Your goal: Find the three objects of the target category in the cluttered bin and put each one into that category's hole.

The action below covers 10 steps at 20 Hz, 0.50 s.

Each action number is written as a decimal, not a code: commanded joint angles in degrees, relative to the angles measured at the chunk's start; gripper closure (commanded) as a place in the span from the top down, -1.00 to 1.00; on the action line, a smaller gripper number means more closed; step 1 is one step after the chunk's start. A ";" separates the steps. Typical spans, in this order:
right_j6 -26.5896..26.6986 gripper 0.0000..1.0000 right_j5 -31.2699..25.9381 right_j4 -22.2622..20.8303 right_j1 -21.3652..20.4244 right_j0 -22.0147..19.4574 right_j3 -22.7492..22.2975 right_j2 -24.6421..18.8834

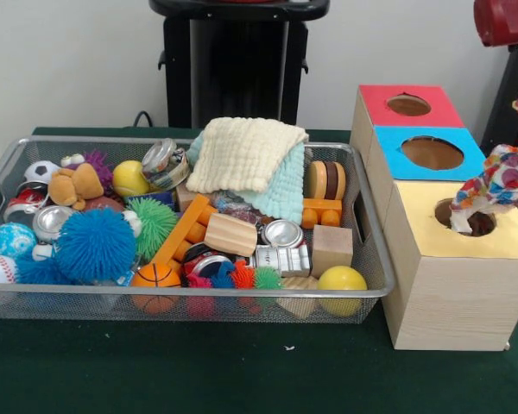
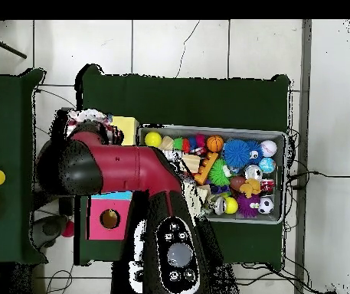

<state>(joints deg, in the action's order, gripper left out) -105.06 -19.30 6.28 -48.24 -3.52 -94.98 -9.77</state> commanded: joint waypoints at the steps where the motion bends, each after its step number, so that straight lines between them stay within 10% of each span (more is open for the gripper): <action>1: 0.38 -1.00 -4.05 -2.48 0.27 -2.24 2.16 -5.24; 10: -0.18 -1.00 -3.90 -2.67 -0.32 -2.94 1.34 -6.14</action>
<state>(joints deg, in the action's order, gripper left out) -105.06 -19.30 6.04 -48.79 -4.40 -93.41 -11.45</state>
